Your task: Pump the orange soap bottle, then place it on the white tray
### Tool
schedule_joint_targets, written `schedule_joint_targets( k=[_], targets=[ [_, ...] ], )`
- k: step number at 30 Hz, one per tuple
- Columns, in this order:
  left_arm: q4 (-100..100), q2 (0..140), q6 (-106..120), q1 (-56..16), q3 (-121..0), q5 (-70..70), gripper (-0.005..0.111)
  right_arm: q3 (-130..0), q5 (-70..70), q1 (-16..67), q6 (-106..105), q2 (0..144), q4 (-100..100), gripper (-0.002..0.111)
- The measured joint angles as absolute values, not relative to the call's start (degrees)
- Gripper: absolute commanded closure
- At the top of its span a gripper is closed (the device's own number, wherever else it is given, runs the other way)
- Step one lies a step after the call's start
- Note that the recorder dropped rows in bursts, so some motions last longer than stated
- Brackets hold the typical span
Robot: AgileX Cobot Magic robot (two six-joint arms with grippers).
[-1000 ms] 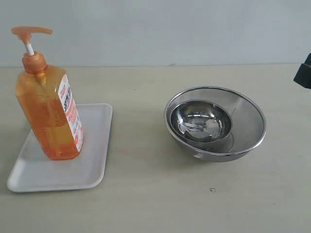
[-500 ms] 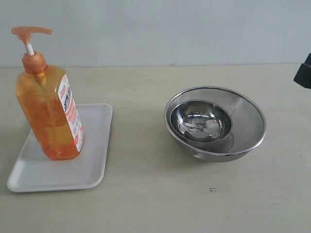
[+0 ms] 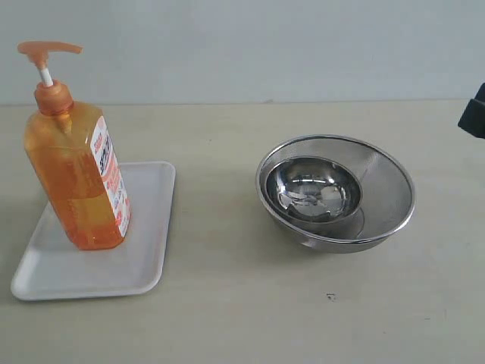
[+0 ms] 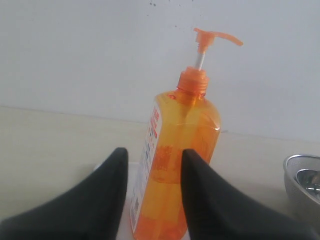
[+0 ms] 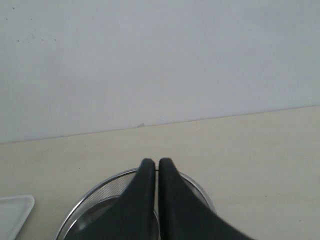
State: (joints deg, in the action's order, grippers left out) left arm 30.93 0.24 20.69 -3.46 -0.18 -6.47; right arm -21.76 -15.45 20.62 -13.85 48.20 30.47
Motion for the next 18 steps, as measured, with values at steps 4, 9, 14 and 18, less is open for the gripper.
schedule_joint_targets(
  k=[4,9,14,18],
  targets=[
    [30.93,0.24,20.81,-3.46,-0.18,-6.47,0.073,-21.76,-15.45,20.62,-13.85,48.2,30.47,0.108],
    [30.93,0.24,20.92,-3.46,-0.18,-6.47,0.073,-21.76,-15.45,20.62,-13.85,48.2,30.47,0.108],
    [30.93,0.24,21.03,-3.46,-0.18,-6.47,0.073,-21.76,-15.57,20.62,-13.85,48.2,30.47,0.108],
    [30.93,0.24,21.03,-3.46,-0.18,-6.98,0.073,-21.76,-15.8,20.62,-13.85,48.2,30.47,0.108]
  ],
)
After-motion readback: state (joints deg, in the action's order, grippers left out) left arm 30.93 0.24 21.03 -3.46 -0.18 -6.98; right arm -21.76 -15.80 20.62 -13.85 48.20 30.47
